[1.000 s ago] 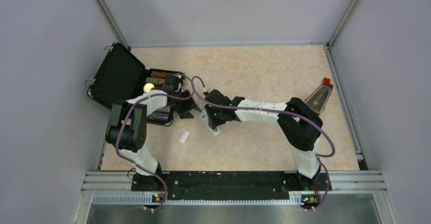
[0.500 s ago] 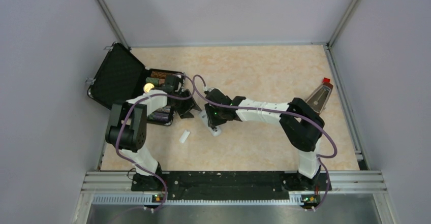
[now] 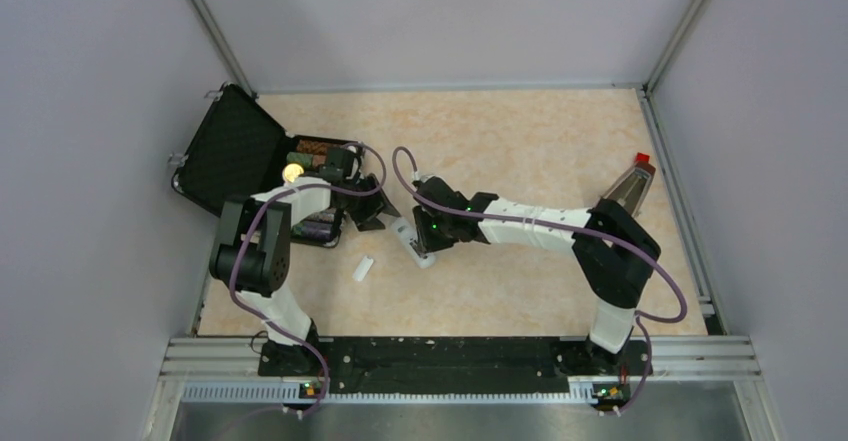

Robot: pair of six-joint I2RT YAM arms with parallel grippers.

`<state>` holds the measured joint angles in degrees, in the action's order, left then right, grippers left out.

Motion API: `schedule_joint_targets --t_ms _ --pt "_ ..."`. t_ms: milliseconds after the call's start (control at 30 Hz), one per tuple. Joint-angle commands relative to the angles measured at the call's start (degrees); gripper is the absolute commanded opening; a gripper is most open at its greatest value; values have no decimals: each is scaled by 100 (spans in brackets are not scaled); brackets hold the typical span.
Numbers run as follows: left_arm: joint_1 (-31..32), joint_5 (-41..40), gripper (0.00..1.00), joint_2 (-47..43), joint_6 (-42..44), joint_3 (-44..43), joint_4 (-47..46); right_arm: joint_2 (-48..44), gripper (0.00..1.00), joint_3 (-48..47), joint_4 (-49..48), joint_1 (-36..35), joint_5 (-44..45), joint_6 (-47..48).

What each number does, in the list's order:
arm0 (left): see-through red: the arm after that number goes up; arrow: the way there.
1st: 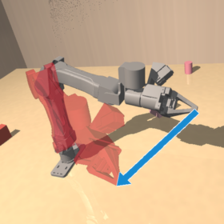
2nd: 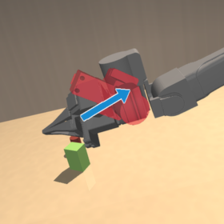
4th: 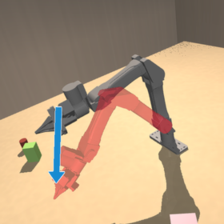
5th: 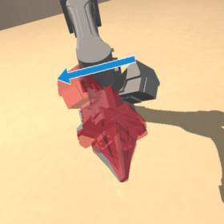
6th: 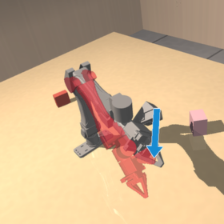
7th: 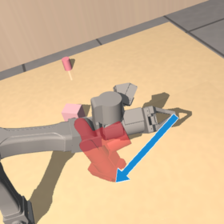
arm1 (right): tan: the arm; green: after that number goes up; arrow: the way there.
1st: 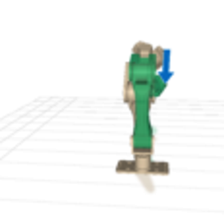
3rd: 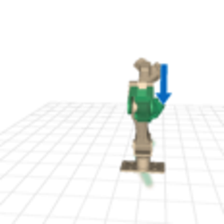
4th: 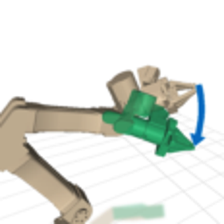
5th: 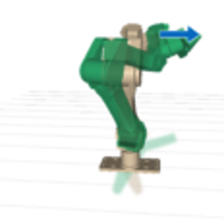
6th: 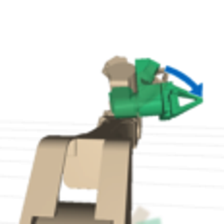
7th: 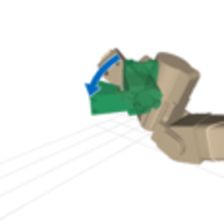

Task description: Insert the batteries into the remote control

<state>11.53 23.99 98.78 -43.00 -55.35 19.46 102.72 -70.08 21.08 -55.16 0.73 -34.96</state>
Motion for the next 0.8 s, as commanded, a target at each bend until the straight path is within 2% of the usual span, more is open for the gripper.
schedule_joint_targets --t_ms 0,300,767 --pt "59 0 57 113 161 103 -184 -194 23 78 104 -124 -40 -138" --pt "121 -69 57 147 136 253 -344 10 18 -35 158 -133 -5 -201" --pt "130 -168 57 197 103 290 -277 303 15 -190 184 -123 -43 -252"
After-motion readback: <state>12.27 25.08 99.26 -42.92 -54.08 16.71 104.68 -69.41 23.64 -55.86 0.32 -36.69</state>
